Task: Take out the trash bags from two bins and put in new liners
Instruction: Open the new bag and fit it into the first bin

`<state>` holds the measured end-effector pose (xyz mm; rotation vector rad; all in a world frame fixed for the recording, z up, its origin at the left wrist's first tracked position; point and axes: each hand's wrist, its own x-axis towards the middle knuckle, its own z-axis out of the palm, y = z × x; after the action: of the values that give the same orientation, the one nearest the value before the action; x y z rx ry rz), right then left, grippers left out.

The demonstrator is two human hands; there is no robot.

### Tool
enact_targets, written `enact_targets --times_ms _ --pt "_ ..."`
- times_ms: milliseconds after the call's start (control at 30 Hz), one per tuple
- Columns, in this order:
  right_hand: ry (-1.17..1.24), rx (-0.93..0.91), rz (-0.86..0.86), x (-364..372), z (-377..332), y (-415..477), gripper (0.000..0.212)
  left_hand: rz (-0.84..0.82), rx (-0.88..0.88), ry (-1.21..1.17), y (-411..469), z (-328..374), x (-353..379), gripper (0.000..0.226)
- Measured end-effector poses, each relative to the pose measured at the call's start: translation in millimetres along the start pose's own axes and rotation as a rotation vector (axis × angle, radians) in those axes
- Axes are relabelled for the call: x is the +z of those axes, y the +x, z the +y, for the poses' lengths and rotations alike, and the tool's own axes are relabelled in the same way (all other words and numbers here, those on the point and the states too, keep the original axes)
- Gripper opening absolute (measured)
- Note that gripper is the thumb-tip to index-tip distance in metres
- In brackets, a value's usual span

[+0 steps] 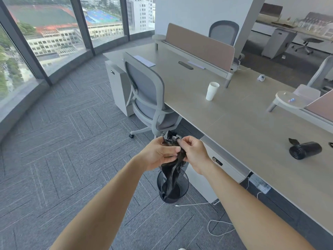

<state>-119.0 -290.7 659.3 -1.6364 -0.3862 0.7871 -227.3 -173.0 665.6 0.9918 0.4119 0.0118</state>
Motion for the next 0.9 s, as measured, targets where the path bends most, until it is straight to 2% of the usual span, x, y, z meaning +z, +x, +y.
enact_targets --times_ms 133,233,300,433,500,533,667,900 --pt "-0.093 0.022 0.038 1.3 2.3 -0.5 0.038 0.096 0.025 0.085 1.1 -4.7 2.6 0.042" --pt "-0.181 0.032 -0.001 -1.7 0.6 -3.3 0.055 0.118 0.027 0.123 1.2 -5.0 -0.7 0.04" --pt "-0.235 -0.008 -0.019 -3.3 0.9 -4.5 0.049 0.105 0.015 0.195 1.4 -4.7 -1.8 0.03" --pt "-0.35 -0.09 0.025 -2.4 3.7 -0.8 0.005 0.133 -0.012 0.388 1.6 -6.6 -2.4 0.022" --pt "-0.383 -0.079 0.09 -4.0 2.9 1.3 0.009 0.122 -0.039 0.422 0.2 -5.4 -6.0 0.011" --pt "-0.384 -0.069 0.128 -6.2 2.6 2.6 0.011 0.128 -0.056 0.413 -0.9 -4.1 -8.6 0.006" --pt "-0.301 -0.014 0.218 -14.9 4.6 4.9 0.017 0.194 -0.092 0.274 -6.0 3.4 -19.3 0.016" --pt "-0.121 0.065 0.145 -6.3 -6.2 -1.5 0.014 0.241 -0.144 -0.095 -12.3 4.8 -17.9 0.011"
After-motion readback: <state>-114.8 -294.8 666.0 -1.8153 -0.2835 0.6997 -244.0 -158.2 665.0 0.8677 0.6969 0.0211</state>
